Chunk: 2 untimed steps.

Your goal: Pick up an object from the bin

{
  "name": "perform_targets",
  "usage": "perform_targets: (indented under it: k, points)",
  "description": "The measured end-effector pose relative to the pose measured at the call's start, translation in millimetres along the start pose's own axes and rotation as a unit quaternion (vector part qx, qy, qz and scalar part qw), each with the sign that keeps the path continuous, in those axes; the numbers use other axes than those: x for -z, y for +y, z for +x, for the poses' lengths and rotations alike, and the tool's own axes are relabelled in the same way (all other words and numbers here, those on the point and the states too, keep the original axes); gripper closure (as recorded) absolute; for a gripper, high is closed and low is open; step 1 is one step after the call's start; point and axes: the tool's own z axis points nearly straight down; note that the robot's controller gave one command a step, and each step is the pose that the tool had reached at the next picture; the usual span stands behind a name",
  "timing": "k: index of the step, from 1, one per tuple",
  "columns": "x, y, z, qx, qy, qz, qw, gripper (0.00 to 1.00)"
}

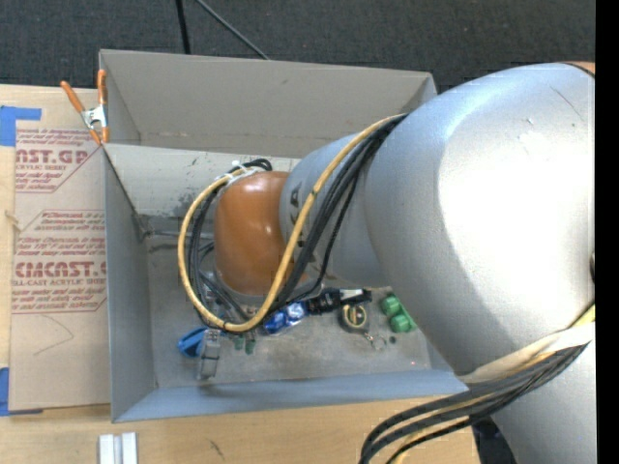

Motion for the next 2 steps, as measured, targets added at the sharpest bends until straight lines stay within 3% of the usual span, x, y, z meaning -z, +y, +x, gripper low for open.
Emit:
perform_targets:
  k: [1,2]
  points:
    - [3.7,1.4,-2.2,0.001,-0.0034,-0.002,1.0,1.0]
    - [151.3,16.5,12.6,0.006,-0.0071,-0.004,0.9999,1.0]
